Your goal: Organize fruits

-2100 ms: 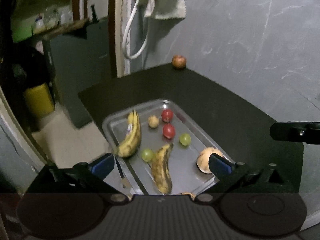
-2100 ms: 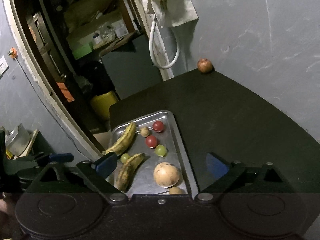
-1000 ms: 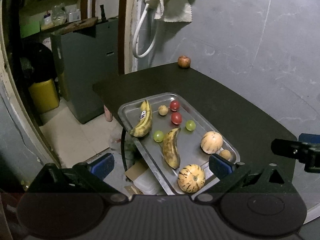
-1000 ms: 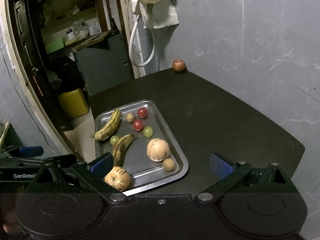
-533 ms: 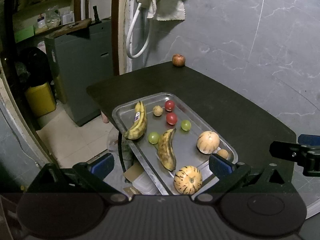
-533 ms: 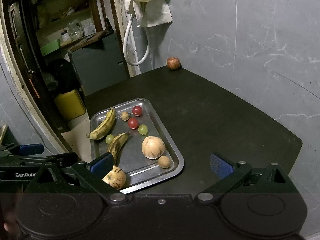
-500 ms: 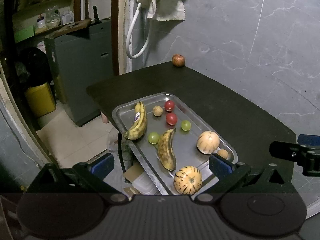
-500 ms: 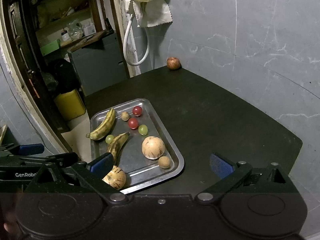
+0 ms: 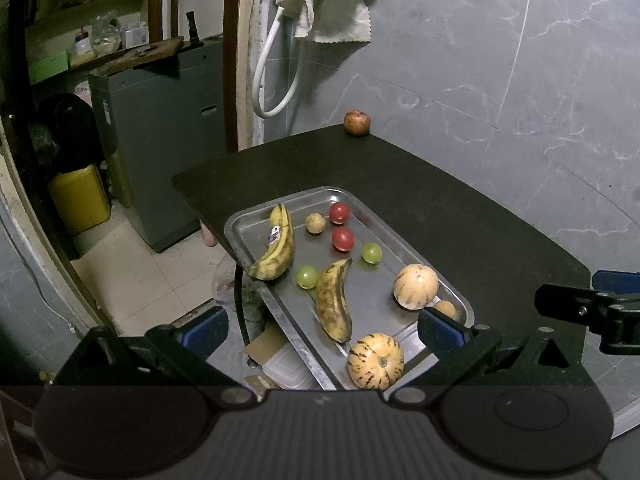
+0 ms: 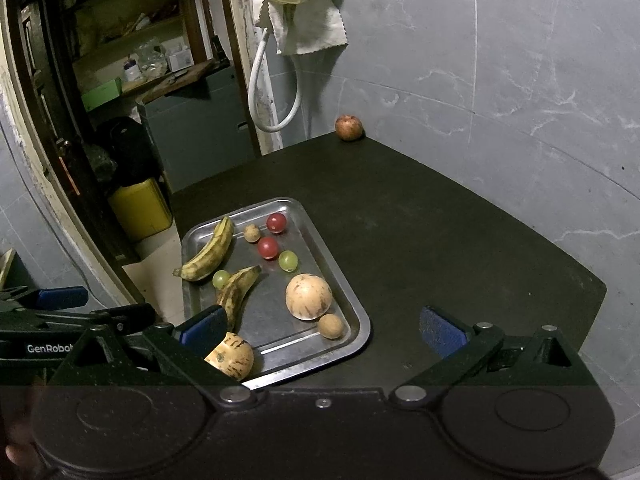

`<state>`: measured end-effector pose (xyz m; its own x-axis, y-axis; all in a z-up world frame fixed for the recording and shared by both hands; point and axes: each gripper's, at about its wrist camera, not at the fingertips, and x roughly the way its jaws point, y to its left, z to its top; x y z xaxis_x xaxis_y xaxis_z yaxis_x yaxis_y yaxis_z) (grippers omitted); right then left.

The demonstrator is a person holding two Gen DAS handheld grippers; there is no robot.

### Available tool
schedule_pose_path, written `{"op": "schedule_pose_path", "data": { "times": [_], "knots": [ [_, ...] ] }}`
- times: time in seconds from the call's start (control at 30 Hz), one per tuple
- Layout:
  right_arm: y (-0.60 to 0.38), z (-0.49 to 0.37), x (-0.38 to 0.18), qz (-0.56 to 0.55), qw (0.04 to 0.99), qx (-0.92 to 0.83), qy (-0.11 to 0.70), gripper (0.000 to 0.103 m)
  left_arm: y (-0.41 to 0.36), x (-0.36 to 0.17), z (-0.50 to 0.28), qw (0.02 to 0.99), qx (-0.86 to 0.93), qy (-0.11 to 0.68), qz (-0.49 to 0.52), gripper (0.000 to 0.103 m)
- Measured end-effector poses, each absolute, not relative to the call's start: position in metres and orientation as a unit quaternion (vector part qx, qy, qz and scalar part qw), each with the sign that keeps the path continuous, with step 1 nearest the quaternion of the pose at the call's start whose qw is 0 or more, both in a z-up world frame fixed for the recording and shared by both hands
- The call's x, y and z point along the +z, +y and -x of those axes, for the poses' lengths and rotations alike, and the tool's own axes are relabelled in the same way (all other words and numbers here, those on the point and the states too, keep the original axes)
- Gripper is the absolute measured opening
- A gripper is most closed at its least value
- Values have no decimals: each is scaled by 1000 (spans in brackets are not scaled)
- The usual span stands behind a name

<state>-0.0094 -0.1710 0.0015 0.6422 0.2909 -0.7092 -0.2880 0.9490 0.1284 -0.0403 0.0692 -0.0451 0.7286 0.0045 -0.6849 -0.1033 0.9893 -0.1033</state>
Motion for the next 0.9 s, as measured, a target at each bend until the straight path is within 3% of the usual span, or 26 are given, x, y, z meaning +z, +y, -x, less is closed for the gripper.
{"op": "schedule_pose_path", "data": {
  "times": [0.9],
  "knots": [
    [-170,8,1,-3,906,160,392,102,70,-45,40,926,29,370,71,103]
  ]
}}
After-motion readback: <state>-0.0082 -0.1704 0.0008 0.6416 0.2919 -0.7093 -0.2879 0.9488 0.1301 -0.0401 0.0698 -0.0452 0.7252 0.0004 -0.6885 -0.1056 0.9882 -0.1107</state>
